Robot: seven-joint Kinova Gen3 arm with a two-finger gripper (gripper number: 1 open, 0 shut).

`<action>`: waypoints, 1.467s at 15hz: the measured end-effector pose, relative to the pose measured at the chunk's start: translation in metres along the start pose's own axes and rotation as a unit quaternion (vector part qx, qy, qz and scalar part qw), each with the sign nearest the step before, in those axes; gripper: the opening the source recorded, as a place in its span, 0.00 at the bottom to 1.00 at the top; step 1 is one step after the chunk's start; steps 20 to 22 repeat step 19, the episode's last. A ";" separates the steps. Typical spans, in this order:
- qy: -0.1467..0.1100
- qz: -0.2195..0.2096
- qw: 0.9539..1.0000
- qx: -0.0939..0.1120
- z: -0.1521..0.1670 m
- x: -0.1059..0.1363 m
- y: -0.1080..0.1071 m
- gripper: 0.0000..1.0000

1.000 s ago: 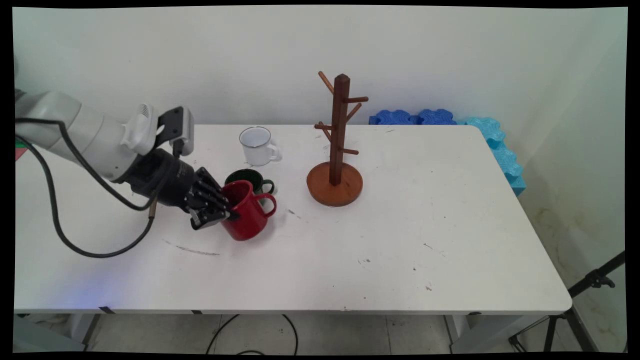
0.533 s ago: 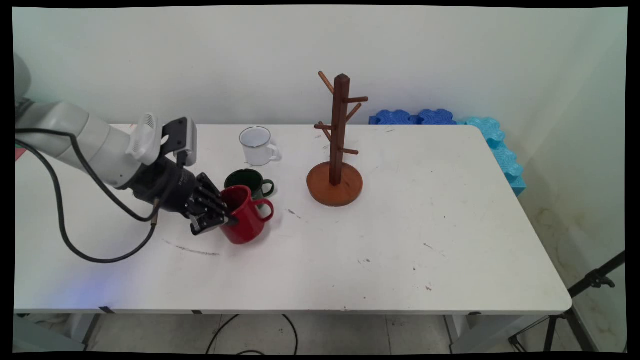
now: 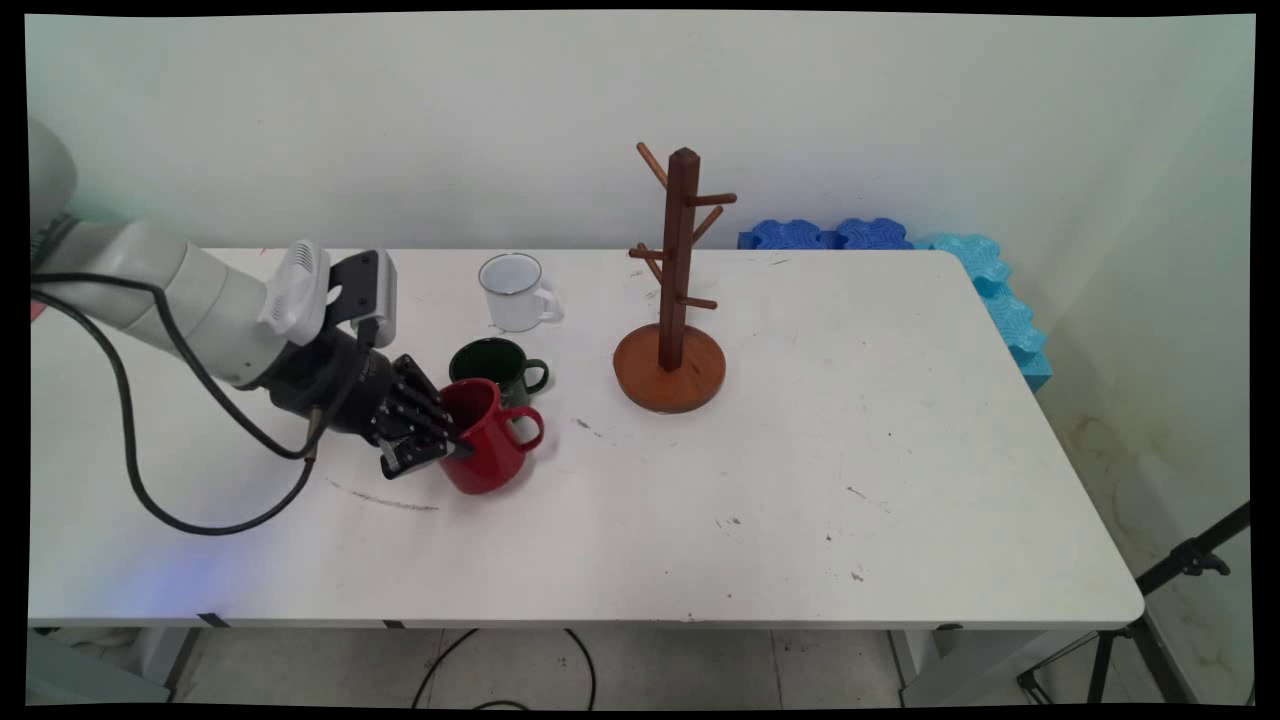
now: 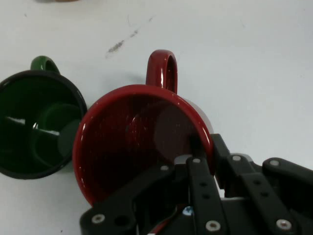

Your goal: Place the picked object on the table

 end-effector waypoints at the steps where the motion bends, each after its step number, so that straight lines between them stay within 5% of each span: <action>1: 0.000 0.000 1.000 0.000 0.001 -0.001 0.000 0.00; 10: -0.004 -0.002 1.000 0.001 0.008 -0.007 0.000 0.00; 11: -0.004 -0.004 1.000 0.002 0.009 -0.008 0.000 1.00; 22: 0.001 -0.014 1.000 -0.003 0.017 -0.011 0.001 1.00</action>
